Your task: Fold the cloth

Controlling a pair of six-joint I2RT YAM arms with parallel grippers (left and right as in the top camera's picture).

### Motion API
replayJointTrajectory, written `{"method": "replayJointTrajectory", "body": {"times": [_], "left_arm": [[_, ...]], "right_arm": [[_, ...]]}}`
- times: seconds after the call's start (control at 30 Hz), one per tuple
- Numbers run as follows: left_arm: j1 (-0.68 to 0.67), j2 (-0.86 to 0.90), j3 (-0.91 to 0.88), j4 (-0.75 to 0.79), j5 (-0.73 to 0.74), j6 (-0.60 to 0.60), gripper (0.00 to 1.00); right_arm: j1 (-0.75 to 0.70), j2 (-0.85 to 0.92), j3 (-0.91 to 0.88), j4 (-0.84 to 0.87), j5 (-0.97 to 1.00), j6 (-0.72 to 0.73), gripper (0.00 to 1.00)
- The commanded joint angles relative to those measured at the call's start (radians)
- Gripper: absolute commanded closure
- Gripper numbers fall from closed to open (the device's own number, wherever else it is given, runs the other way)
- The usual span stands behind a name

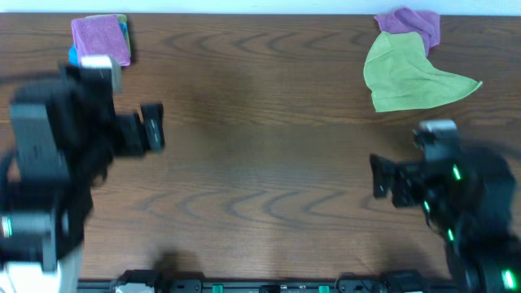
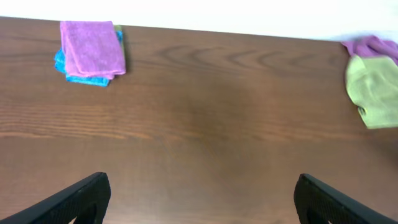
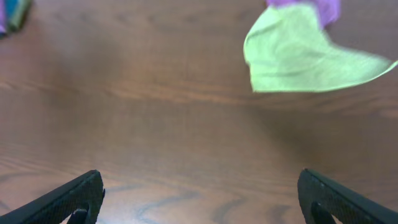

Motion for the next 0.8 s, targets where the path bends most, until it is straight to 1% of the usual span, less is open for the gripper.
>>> {"method": "replayJointTrajectory", "body": {"times": [0.0, 0.17, 0.27, 0.33, 0.47, 0.57, 0.77], "left_arm": [[-0.058, -0.121, -0.168, 0.040, -0.104, -0.015, 0.04], [-0.081, -0.305, -0.439, 0.110, -0.100, -0.050, 0.04], [-0.081, -0.396, -0.586, 0.171, -0.061, -0.064, 0.04], [-0.081, -0.434, -0.645, 0.212, -0.032, -0.065, 0.04], [-0.081, -0.453, -0.675, 0.277, -0.031, -0.068, 0.05], [-0.081, -0.452, -0.675, 0.296, -0.031, -0.068, 0.05], [-0.081, -0.451, -0.675, 0.286, -0.034, -0.067, 0.04]], "right_arm": [[-0.007, -0.107, -0.074, 0.012, 0.009, -0.008, 0.01], [-0.007, -0.236, -0.243, 0.065, -0.046, 0.100, 0.01], [-0.007, -0.277, -0.323, 0.096, -0.056, 0.140, 0.01], [-0.007, -0.283, -0.348, 0.126, -0.054, 0.163, 0.01], [-0.007, -0.281, -0.353, 0.181, -0.053, 0.178, 0.01], [-0.008, -0.280, -0.353, 0.205, -0.026, 0.177, 0.01], [-0.008, -0.280, -0.353, 0.101, -0.018, 0.177, 0.01]]}}
